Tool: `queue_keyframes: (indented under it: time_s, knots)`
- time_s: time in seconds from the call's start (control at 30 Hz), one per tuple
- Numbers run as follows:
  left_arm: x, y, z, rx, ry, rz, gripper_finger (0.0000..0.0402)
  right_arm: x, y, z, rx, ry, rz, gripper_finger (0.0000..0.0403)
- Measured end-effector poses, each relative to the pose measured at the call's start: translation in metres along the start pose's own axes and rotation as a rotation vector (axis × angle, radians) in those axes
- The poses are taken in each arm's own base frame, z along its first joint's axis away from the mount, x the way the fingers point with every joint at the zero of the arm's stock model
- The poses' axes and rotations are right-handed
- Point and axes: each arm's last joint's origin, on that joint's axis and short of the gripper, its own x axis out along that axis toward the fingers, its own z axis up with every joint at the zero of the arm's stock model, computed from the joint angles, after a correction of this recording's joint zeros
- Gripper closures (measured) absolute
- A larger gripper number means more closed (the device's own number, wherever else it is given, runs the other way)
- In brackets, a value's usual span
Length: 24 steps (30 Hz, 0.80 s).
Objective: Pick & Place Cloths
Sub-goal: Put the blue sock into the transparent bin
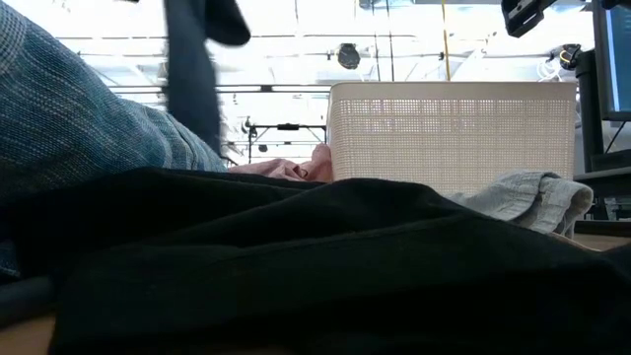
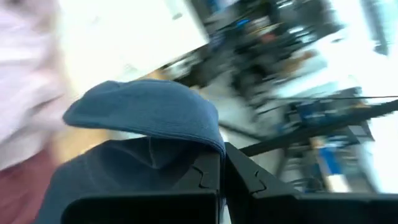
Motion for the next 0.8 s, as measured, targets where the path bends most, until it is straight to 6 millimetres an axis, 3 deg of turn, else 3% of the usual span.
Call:
queue_keyframes:
  time_s: [0.33,0.8]
  knots:
    - [-0.008,-0.046,0.005,0.017,-0.034,-0.501,0.0401,0.0,0.0,0.0,0.0,0.001,-0.001,0.0403]
    - [-0.004,-0.062,-0.024,-0.188,0.155,-0.555,0.0401,0.0,0.0,0.0,0.0,0.0,-0.001,0.0403]
